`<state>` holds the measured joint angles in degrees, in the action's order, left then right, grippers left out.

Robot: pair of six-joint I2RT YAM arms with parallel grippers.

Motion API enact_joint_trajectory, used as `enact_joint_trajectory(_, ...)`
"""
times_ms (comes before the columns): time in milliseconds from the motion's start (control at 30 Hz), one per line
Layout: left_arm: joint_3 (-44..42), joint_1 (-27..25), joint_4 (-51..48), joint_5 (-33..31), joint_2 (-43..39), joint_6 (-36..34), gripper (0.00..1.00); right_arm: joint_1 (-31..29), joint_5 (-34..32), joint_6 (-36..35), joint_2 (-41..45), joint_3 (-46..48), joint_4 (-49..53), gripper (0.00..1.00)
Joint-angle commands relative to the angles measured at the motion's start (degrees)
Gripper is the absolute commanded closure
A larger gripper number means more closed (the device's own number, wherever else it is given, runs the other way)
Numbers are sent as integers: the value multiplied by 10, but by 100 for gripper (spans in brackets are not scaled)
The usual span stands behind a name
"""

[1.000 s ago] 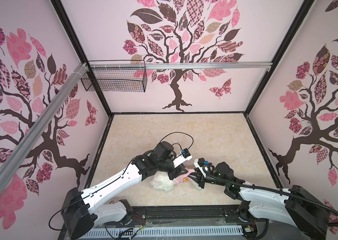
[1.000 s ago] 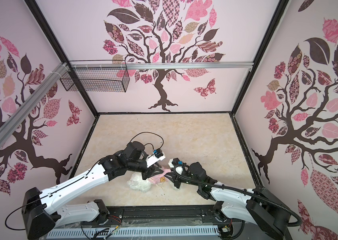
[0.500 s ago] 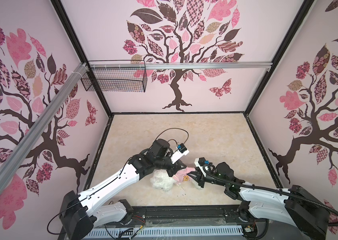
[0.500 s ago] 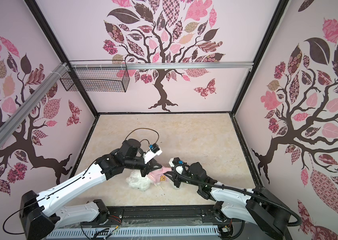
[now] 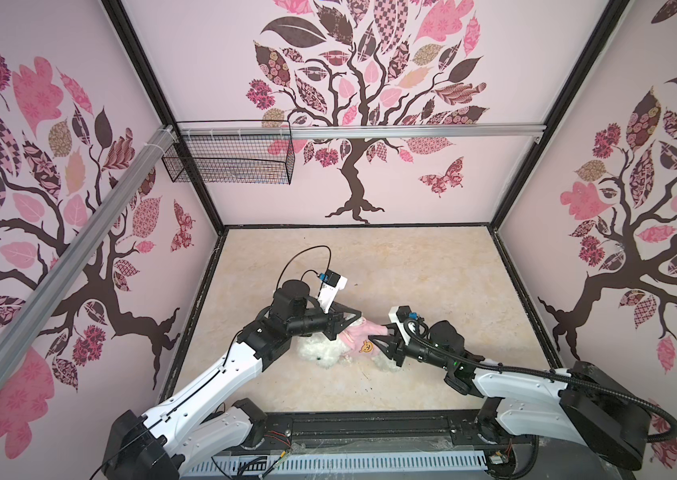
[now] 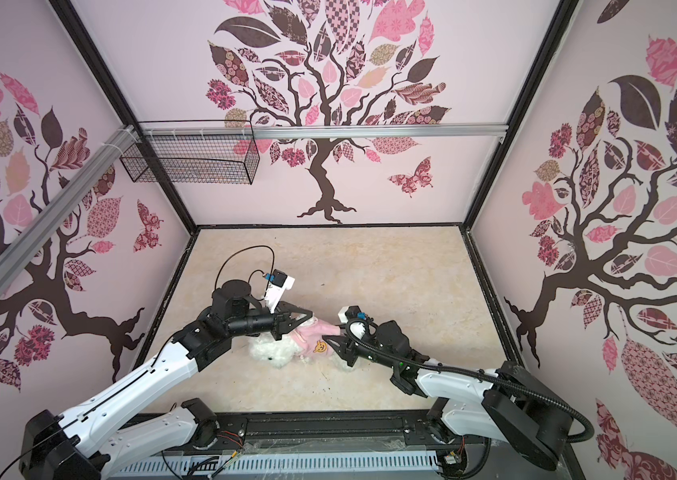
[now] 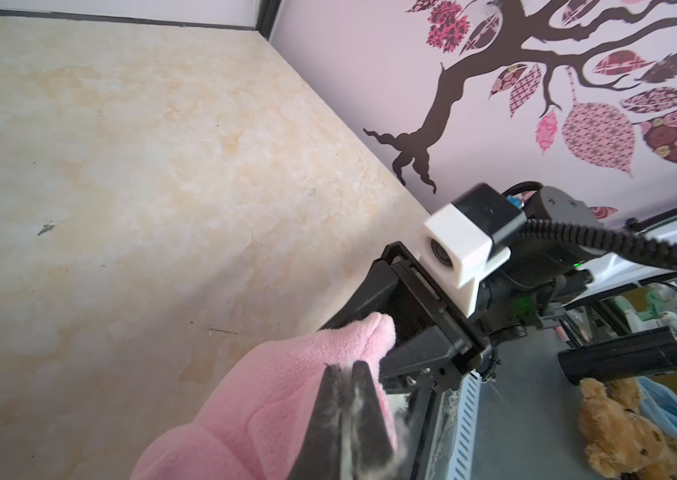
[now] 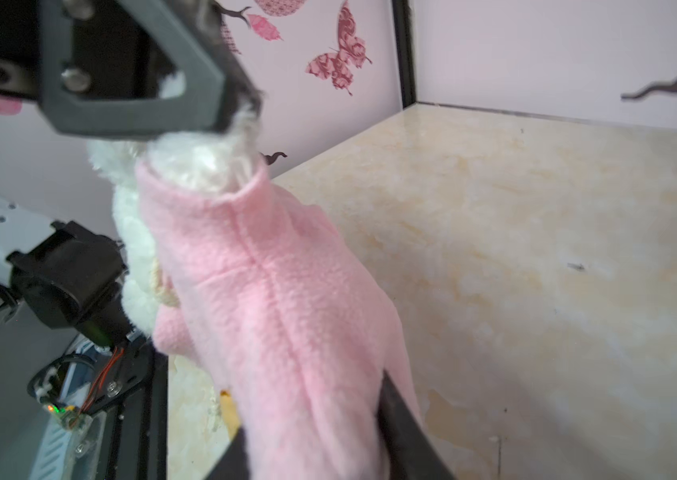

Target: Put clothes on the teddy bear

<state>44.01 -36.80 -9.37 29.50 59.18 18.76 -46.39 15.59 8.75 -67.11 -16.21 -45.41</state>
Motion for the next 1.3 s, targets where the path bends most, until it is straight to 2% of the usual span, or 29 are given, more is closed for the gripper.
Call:
enact_joint_trajectory(0,-13,-9,14,-35,10,-23,100,1,-56,-19,33,-22,133,44)
enact_joint_trajectory(100,-21,-26,20,-36,24,-20,100,1,-63,-44,69,-41,174,33)
enact_joint_trajectory(233,-22,-36,32,-43,37,-10,100,0,-56,-68,124,-44,178,23)
enact_joint_trajectory(333,-22,-42,38,-45,41,-4,100,-16,-58,-98,149,-49,178,22)
enact_joint_trajectory(467,-22,-48,43,-45,42,0,100,-68,-96,-169,142,-67,186,23)
enact_joint_trajectory(633,-22,-52,45,-46,42,6,100,-79,-73,-153,106,-85,151,24)
enact_joint_trajectory(767,-20,-55,46,-47,43,10,100,-87,-68,-137,68,-102,130,28)
enact_joint_trajectory(1067,-17,-65,64,-44,41,31,100,-87,-66,-42,-27,-93,18,39)
enact_joint_trajectory(1167,-13,-70,70,-29,35,35,100,-88,-105,-27,-68,-82,-3,51)
enact_joint_trajectory(1267,-7,-70,82,-20,15,62,100,-87,-146,-25,-100,-56,-8,58)
